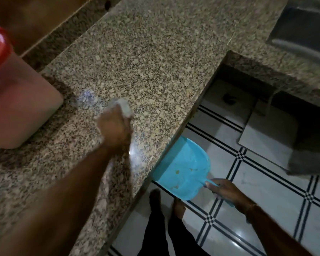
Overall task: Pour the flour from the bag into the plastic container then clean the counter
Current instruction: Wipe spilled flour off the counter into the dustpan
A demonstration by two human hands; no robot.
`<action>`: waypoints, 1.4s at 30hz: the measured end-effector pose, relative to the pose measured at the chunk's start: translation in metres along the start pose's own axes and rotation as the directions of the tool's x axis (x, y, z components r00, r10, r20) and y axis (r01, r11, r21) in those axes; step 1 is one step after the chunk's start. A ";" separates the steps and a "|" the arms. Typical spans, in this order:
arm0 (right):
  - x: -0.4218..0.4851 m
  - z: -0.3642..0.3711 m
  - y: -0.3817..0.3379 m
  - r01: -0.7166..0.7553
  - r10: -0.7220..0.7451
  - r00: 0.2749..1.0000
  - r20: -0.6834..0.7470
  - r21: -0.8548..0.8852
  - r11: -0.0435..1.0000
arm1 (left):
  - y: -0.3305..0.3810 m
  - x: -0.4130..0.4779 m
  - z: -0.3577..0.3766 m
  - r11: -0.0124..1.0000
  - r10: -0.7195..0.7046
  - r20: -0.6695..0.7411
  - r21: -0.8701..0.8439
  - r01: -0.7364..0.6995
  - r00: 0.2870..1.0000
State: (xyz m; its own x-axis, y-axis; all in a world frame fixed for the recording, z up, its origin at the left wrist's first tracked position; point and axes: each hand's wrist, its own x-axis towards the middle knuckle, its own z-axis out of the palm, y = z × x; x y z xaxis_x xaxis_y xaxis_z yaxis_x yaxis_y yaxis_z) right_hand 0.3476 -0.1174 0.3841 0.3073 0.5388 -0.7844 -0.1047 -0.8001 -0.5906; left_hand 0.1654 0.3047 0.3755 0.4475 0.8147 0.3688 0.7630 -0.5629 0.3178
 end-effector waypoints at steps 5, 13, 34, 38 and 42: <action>0.007 0.001 -0.015 -0.007 0.007 1.000 0.003 -0.032 0.999 | 0.083 0.016 -0.059 0.945 0.291 0.203 -0.214 -0.248 0.935; 0.003 -0.003 -0.026 0.043 -0.046 0.994 -0.104 -0.027 0.999 | -0.075 0.137 0.084 0.981 -0.104 0.056 -0.160 0.111 0.993; -0.025 0.018 -0.011 -0.072 0.072 0.984 -0.166 0.006 0.997 | 0.120 0.041 -0.010 0.768 0.638 0.433 -0.300 -0.565 0.637; -0.034 0.020 -0.009 -0.016 0.024 0.986 -0.166 0.047 0.999 | 0.072 0.004 -0.042 0.698 0.716 0.381 -0.398 -0.595 0.585; -0.040 0.035 -0.006 -0.013 0.034 0.985 -0.168 0.123 0.992 | 0.028 -0.062 -0.085 0.695 0.719 0.416 -0.443 -0.566 0.557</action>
State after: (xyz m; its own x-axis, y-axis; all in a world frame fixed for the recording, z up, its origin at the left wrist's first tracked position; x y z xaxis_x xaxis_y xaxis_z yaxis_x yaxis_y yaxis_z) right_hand 0.3027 -0.1249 0.4123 0.4581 0.4595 -0.7609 -0.2244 -0.7685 -0.5992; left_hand 0.1194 0.2266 0.4354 0.9918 0.1071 0.0704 0.0705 -0.9144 0.3985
